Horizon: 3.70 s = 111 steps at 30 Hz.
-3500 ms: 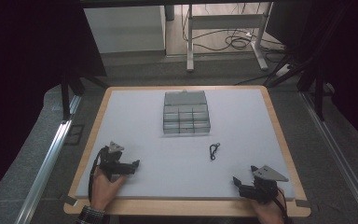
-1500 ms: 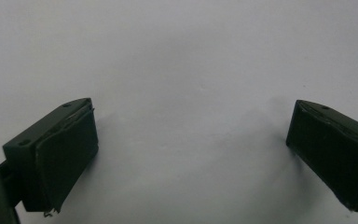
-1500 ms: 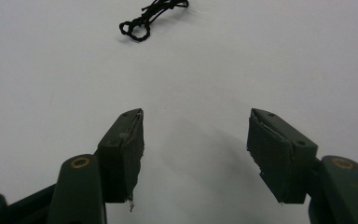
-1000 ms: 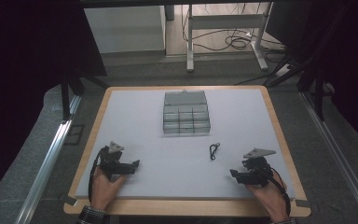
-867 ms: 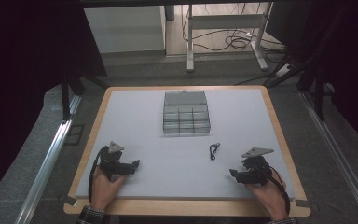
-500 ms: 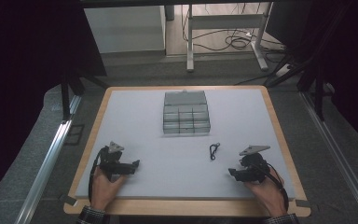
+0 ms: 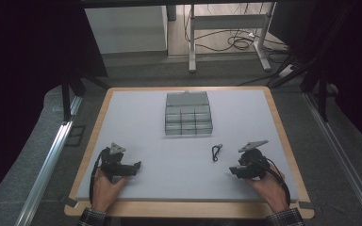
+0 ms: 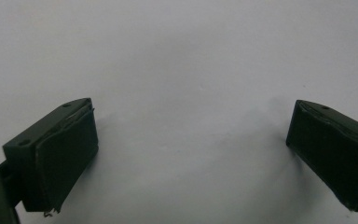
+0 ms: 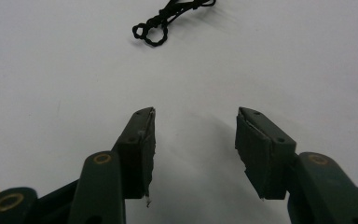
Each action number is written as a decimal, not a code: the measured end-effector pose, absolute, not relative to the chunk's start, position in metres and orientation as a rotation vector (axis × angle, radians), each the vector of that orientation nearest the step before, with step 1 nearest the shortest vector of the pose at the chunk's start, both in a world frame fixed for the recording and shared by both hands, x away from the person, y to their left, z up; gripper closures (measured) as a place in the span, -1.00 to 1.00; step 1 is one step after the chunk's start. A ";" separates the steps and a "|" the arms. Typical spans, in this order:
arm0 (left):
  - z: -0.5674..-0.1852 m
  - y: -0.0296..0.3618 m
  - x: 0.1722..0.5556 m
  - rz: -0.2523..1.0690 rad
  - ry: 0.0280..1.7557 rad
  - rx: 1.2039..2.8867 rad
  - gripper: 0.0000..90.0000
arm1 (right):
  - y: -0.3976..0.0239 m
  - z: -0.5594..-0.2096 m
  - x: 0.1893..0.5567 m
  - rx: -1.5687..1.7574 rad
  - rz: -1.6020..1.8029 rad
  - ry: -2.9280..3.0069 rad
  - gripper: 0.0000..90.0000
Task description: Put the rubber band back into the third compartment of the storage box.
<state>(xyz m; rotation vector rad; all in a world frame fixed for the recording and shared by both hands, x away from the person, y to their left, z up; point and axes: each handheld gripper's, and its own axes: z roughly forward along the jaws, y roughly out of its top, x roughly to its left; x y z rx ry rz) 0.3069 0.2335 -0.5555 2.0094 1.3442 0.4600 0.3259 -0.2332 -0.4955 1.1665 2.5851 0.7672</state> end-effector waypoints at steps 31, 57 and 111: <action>-0.556 0.234 0.307 0.460 1.344 2.007 -0.96 | -0.197 -0.489 0.364 1.128 0.587 2.791 0.38; -0.556 0.234 0.307 0.459 1.344 2.008 -0.96 | -0.151 -0.482 0.389 1.043 0.331 2.906 0.43; -0.556 0.234 0.307 0.459 1.345 2.007 -0.96 | -0.142 -0.451 0.402 1.064 0.272 2.902 0.96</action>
